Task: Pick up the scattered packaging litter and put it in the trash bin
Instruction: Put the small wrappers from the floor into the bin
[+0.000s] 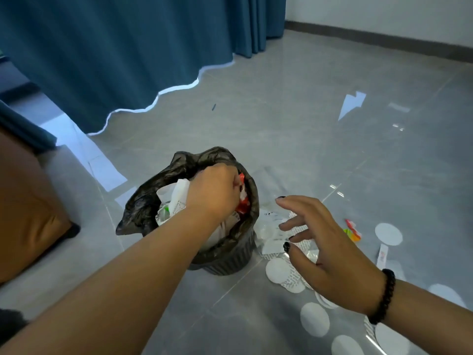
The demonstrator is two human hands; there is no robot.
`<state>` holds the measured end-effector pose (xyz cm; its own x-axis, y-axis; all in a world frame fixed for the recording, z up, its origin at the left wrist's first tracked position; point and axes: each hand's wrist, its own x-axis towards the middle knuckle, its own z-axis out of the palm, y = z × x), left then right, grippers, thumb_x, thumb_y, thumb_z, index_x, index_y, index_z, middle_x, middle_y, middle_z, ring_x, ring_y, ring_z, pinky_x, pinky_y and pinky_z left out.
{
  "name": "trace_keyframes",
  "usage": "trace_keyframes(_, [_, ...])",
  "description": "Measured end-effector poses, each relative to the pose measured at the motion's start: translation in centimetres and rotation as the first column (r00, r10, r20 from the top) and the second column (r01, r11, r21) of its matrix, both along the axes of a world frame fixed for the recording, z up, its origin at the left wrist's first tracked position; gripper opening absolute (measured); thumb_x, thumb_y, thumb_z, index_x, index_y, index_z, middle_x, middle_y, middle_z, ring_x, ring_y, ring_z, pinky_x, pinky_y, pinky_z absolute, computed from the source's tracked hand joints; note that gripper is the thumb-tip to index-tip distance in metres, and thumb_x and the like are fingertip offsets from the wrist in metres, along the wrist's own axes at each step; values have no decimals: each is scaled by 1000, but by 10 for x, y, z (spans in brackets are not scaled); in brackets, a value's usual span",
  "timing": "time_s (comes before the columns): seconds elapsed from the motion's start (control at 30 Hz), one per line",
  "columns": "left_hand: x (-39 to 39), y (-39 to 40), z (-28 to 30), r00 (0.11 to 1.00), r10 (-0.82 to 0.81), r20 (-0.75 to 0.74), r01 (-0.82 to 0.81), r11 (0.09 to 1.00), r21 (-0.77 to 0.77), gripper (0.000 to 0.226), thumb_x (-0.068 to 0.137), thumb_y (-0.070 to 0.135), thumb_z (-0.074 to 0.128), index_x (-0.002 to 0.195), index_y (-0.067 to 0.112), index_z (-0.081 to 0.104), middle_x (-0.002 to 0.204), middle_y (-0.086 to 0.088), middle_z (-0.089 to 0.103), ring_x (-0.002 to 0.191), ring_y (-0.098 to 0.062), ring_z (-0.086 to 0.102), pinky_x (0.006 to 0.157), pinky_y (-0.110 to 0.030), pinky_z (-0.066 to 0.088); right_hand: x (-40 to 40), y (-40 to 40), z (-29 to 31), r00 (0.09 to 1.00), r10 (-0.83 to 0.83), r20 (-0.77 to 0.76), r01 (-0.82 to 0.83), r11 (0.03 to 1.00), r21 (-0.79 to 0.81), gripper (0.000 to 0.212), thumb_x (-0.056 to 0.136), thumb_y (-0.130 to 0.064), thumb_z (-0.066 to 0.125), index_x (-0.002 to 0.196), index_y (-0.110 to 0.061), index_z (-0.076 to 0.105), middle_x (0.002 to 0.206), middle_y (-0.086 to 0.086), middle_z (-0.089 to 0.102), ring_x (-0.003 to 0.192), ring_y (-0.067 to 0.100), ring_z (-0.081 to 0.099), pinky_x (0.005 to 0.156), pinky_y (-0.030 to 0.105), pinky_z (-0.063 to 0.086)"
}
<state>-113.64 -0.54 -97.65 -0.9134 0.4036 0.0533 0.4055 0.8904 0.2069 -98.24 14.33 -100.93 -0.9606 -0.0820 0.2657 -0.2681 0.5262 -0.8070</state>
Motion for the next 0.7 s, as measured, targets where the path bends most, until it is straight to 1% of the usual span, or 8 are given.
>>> trace_keyframes(0.13, [-7, 9, -11, 1000, 4, 31, 5, 964, -267, 19, 89, 13, 55, 103, 12, 68, 119, -11, 51, 108, -32, 53, 93, -42, 46, 3, 7, -5, 997, -44, 68, 47, 998, -32, 59, 81, -19, 50, 134, -38, 32, 133, -24, 29, 109, 2, 53, 85, 11, 46])
trace_keyframes(0.2, [-10, 8, -16, 997, 24, 73, 7, 918, -396, 24, 90, 14, 53, 111, 9, 64, 122, -12, 51, 114, -33, 48, 98, -41, 43, 3, 10, -9, 992, -91, 93, 98, 992, -80, 59, 81, -14, 50, 133, -35, 35, 131, -24, 31, 107, 1, 54, 79, 10, 47])
trace_keyframes(0.33, [-11, 0, -20, 997, -68, 35, 76, 878, -472, 16, 90, 16, 49, 94, 15, 65, 105, -7, 63, 102, -27, 55, 87, -35, 41, 3, 12, -17, 971, -172, 167, 197, 969, -151, 60, 83, 1, 54, 129, -35, 39, 124, -24, 34, 102, 0, 55, 70, 14, 49])
trace_keyframes(0.43, [-11, -15, -13, 994, -88, -69, 63, 951, -302, 22, 91, 21, 51, 103, 19, 71, 109, -5, 63, 106, -26, 54, 81, -35, 43, 1, 12, -23, 957, -191, 220, 229, 960, -161, 57, 82, 3, 55, 125, -33, 44, 123, -24, 36, 99, 0, 56, 70, 15, 49])
trace_keyframes(0.5, [1, -26, -3, 997, -38, -66, 36, 999, -25, 23, 90, 15, 56, 106, 18, 72, 111, -4, 65, 106, -24, 57, 89, -38, 47, 2, 15, -26, 951, -177, 254, 221, 962, -159, 55, 82, 5, 55, 121, -33, 48, 123, -22, 38, 96, 0, 58, 71, 15, 49])
trace_keyframes(0.57, [23, -33, 13, 1000, 19, 8, -20, 976, 218, 22, 87, 8, 61, 102, 18, 73, 101, 4, 65, 95, -13, 60, 90, -28, 48, 5, 22, -28, 946, -165, 278, 212, 966, -149, 55, 81, 7, 55, 114, -36, 50, 121, -21, 40, 95, 0, 58, 71, 18, 51])
trace_keyframes(0.63, [51, -38, 26, 997, 50, 65, -68, 950, 305, 21, 85, 8, 65, 97, 23, 74, 91, 14, 61, 80, 3, 57, 83, -12, 45, 8, 30, -34, 933, -187, 308, 231, 966, -113, 55, 80, 8, 56, 110, -38, 51, 119, -20, 42, 94, 1, 59, 73, 19, 52])
trace_keyframes(0.7, [76, -39, 29, 989, 69, 129, -111, 927, 358, 23, 83, 9, 67, 90, 31, 72, 83, 20, 61, 76, 9, 57, 66, -1, 42, 10, 38, -45, 896, -249, 367, 297, 951, -81, 49, 81, 5, 57, 110, -33, 54, 119, -15, 45, 91, 2, 60, 72, 15, 51])
